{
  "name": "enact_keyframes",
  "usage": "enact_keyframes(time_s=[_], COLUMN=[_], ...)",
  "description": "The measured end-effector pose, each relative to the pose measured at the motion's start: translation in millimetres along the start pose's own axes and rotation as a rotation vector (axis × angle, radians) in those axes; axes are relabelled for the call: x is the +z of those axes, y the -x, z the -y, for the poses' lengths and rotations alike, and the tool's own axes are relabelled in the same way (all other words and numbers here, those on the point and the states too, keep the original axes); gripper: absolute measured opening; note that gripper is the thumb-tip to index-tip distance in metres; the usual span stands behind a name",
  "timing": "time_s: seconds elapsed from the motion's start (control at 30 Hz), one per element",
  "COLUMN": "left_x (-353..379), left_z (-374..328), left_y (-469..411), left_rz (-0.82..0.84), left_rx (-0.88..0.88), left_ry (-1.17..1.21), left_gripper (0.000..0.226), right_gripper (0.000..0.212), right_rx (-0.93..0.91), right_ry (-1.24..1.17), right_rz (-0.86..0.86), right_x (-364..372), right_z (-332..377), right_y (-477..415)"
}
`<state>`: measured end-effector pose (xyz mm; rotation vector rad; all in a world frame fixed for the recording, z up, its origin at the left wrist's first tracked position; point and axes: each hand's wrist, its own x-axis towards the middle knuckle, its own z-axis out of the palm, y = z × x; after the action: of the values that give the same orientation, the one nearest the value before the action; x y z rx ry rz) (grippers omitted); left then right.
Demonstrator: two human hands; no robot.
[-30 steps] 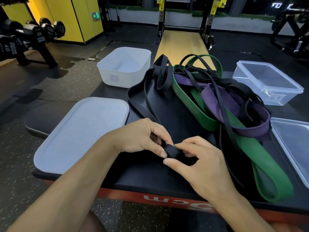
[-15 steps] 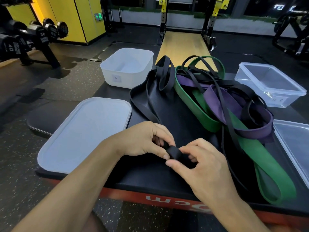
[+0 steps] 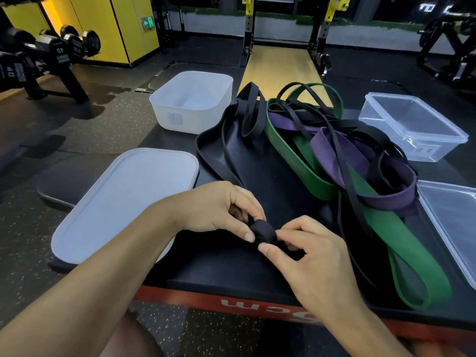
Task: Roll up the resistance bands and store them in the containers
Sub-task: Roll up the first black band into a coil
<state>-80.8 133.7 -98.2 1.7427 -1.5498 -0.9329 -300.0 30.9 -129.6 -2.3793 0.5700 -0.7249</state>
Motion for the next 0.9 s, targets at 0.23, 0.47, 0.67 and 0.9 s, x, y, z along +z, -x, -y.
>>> enact_keyframes(time_s=[0.23,0.47,0.67,0.9], left_x=[-2.9,14.7,33.6,38.4], left_z=[-8.8,-2.7,-3.0,-3.6], left_y=[-8.0,-7.4,1.7,0.5], left_rz=[0.062,-0.171,-0.394,-0.412], left_rx=[-0.061,-0.042,0.026,0.075], left_ry=[-0.054,0.083,0.188,0.062], left_gripper=[0.025,0.033,0.037,0.009], right_gripper=[0.045,0.018,0.012,0.030], right_rx=[0.186,0.280,0.170,-0.010], right_ry=[-0.304,-0.339,-0.092,0.140], right_rz=[0.059,0.246,0.223,0.257], right_x=[-5.7,-22.5,-21.7,-22.2], right_z=[10.9,-15.5,-18.7,-22.5], right_y=[-10.9,-32.3,-36.8,-32.8])
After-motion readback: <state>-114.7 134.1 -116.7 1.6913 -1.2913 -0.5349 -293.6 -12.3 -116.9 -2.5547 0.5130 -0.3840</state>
